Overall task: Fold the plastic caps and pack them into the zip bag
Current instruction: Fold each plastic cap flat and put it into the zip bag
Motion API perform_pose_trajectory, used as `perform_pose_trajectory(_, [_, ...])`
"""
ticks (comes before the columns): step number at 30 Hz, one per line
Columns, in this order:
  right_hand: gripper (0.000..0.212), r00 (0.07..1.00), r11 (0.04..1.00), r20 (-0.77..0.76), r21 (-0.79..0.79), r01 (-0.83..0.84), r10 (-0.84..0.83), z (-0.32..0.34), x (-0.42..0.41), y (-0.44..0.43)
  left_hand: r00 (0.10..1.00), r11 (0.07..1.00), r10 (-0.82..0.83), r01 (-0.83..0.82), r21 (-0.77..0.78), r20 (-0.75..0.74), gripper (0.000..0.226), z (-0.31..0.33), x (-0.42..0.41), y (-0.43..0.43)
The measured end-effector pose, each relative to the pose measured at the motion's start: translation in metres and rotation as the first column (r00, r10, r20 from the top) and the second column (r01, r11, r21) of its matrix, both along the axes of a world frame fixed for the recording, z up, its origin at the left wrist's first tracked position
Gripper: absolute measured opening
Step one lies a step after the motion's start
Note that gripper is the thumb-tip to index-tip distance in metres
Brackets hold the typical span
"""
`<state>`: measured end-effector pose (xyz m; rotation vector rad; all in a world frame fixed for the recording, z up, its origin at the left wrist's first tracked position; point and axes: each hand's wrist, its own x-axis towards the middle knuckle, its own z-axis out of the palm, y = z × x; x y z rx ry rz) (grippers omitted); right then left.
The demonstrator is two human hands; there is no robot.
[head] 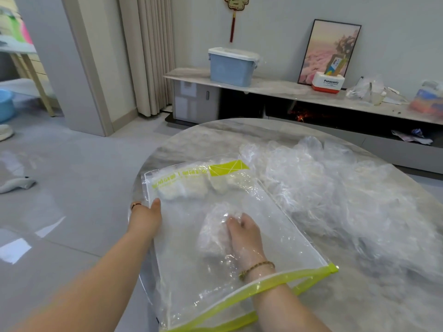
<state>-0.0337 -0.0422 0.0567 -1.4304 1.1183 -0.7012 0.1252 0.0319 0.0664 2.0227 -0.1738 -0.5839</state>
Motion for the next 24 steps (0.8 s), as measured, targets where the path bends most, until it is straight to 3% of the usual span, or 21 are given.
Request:
perform_pose_trajectory(2, [0.028,0.999,0.999,-0.006,-0.037,0.033,-0.034,-0.006,0.014,-0.004,1.000,1.000,-0.009,0.008,0.015,0.025,0.044,-0.005,0.000,-0.007])
perform_pose_trajectory(4, [0.033,0.997,0.994,0.032,-0.079,0.077,-0.074,-0.007,0.029,-0.012,0.999,0.999,-0.036,0.035,0.034,0.039,0.037,-0.010,0.000,-0.011])
perform_pose_trajectory(7, [0.044,0.994,0.980,0.078,-0.179,0.086,-0.072,-0.006,0.052,-0.027,0.991,0.994,-0.102,0.097,0.058,0.087,0.037,-0.016,0.003,-0.014])
perform_pose_trajectory(11, [0.033,0.998,0.929,0.060,-0.366,0.050,-0.030,-0.001,0.085,-0.049,0.975,0.987,-0.158,0.150,0.061,0.159,0.040,-0.019,0.002,-0.012])
perform_pose_trajectory(13, [0.033,0.998,0.896,-0.056,-0.442,-0.033,0.010,0.003,0.100,-0.063,0.972,0.985,-0.174,0.168,0.050,0.157,0.040,-0.022,0.003,-0.012])
perform_pose_trajectory(15, [0.013,0.959,0.837,-0.283,-0.523,-0.163,0.010,0.004,0.113,-0.076,0.972,0.984,-0.179,0.175,0.038,0.150,0.039,-0.024,0.005,-0.013])
perform_pose_trajectory(17, [0.035,0.826,0.750,-0.560,-0.575,-0.326,-0.070,0.004,0.122,-0.087,0.975,0.984,-0.175,0.172,0.033,0.136,0.039,-0.027,0.007,-0.013])
perform_pose_trajectory(18, [0.040,0.772,0.726,-0.623,-0.588,-0.356,-0.127,0.005,0.125,-0.090,0.976,0.984,-0.176,0.173,0.036,0.131,0.038,-0.027,0.008,-0.013])
perform_pose_trajectory(21, [0.042,0.661,0.727,-0.712,-0.582,-0.365,-0.237,0.002,0.129,-0.095,0.979,0.985,-0.172,0.169,0.035,0.110,0.037,-0.027,0.008,-0.014])
perform_pose_trajectory(24, [0.035,0.701,0.749,-0.684,-0.569,-0.340,-0.201,0.001,0.126,-0.096,0.981,0.986,-0.168,0.166,0.024,0.094,0.037,-0.025,0.008,-0.015])
